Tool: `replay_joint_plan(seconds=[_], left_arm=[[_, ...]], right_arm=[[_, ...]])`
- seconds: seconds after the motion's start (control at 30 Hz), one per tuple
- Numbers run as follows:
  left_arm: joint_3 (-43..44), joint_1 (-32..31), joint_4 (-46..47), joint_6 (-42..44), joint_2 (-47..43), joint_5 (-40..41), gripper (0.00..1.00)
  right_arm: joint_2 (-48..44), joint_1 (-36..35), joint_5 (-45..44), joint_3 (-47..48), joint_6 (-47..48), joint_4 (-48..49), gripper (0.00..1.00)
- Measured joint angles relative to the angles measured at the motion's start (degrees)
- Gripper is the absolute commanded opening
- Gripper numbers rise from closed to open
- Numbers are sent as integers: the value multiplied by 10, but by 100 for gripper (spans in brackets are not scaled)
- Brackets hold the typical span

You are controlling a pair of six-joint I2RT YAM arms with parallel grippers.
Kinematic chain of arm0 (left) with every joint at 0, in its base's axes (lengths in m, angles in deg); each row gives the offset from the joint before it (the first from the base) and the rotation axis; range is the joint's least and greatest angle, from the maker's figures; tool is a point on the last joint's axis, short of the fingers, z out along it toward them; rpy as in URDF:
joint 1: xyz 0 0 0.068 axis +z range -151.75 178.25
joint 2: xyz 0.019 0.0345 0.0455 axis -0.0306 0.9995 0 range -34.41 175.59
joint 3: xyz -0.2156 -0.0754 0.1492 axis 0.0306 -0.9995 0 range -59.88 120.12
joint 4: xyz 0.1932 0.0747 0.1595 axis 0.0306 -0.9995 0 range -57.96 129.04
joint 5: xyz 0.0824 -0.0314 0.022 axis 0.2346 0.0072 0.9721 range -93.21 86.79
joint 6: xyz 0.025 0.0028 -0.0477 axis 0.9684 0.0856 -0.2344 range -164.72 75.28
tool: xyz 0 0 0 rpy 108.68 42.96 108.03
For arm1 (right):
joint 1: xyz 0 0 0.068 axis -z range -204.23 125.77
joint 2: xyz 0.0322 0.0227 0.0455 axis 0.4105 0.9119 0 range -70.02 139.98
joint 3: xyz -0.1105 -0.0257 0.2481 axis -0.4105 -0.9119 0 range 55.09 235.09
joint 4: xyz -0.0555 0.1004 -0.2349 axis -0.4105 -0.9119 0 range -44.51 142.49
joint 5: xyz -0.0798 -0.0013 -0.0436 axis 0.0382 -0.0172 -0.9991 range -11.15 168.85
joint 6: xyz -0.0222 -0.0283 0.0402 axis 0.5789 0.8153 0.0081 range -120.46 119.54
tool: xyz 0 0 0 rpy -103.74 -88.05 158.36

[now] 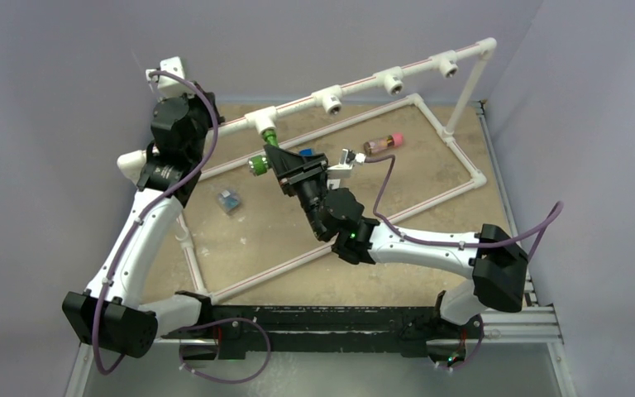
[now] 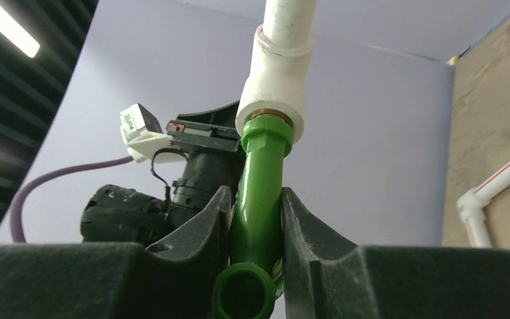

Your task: Install the water faucets

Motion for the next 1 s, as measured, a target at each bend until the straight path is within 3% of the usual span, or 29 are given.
replay_joint_plan(seconds=[0.17,0.37,0.67,1.0], left_arm=[[-3,1,-1,0,-5,6,0],[-6,0,-5,0,-10,7,0],[-6,0,-5,0,-10,7,0],[-6,0,-5,0,-10,7,0]], right_arm=[[-2,6,26,-3,-48,-8,40],[-14,9,74,-3,-61,-21,61],[-74,9,111,-52,-55,-50,74],[-169,22,152,-112,36,-112,79]])
